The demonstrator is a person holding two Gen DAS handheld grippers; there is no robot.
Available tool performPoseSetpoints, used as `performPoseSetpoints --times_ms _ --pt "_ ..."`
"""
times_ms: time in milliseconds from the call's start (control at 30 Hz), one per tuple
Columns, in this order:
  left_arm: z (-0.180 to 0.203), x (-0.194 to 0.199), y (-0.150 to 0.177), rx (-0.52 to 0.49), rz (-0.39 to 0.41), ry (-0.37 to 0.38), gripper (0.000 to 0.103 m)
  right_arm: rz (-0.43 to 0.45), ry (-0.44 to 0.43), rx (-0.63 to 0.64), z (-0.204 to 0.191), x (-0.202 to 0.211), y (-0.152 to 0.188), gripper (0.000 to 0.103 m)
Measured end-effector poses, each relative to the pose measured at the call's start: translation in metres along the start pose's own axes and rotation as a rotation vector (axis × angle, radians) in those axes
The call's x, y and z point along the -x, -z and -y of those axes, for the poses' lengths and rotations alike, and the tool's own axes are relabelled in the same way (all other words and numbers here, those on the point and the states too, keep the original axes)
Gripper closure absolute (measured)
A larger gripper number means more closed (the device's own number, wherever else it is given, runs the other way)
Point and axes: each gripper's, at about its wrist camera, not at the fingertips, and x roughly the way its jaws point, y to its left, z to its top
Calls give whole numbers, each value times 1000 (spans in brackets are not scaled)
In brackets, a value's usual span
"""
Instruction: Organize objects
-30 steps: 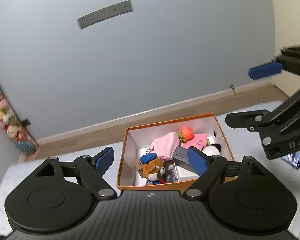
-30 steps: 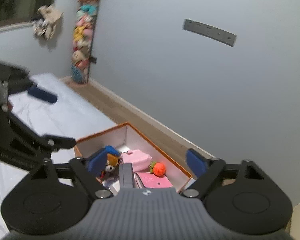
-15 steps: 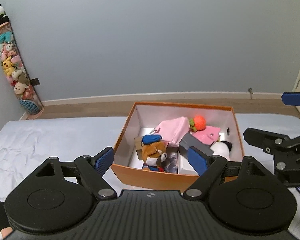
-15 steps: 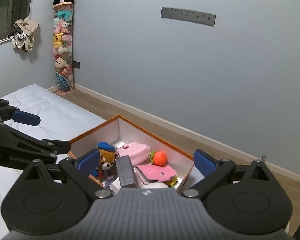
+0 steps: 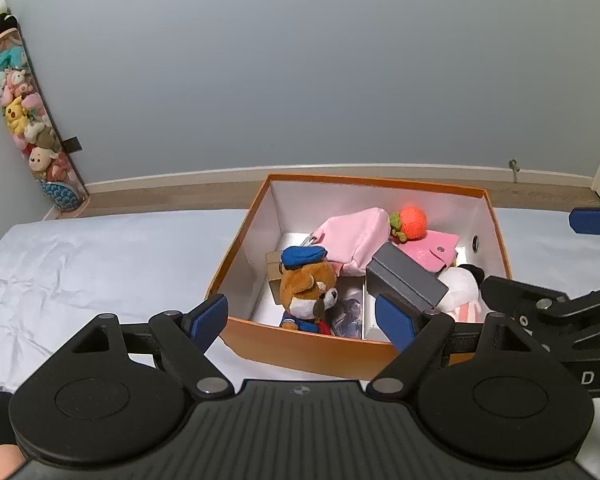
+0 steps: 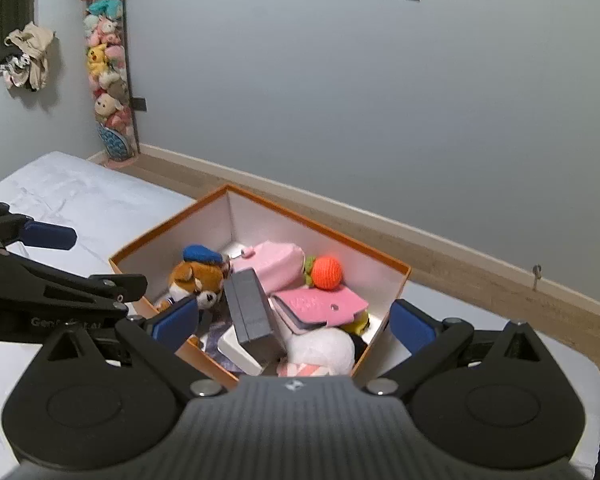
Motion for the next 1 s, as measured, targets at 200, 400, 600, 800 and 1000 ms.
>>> performPoseSetpoints --times_ms 200,400,600,800,1000 --pt "-1 -4 3 -5 -6 -9 6 -25 -3 -16 1 -12 4 2" --pt "-3 -5 4 -6 -11 -14 6 -35 -9 -9 -2 -17 8 2" --pt "-2 -3 5 -17 -12 -7 6 -44 -8 -9 -1 -18 11 1" --pt "-2 2 3 -19 -3 -10 6 -42 -7 -7 -1 -16 11 2" --pt "-2 6 0 -24 2 -12 6 -36 -6 -5 -2 -12 10 1"
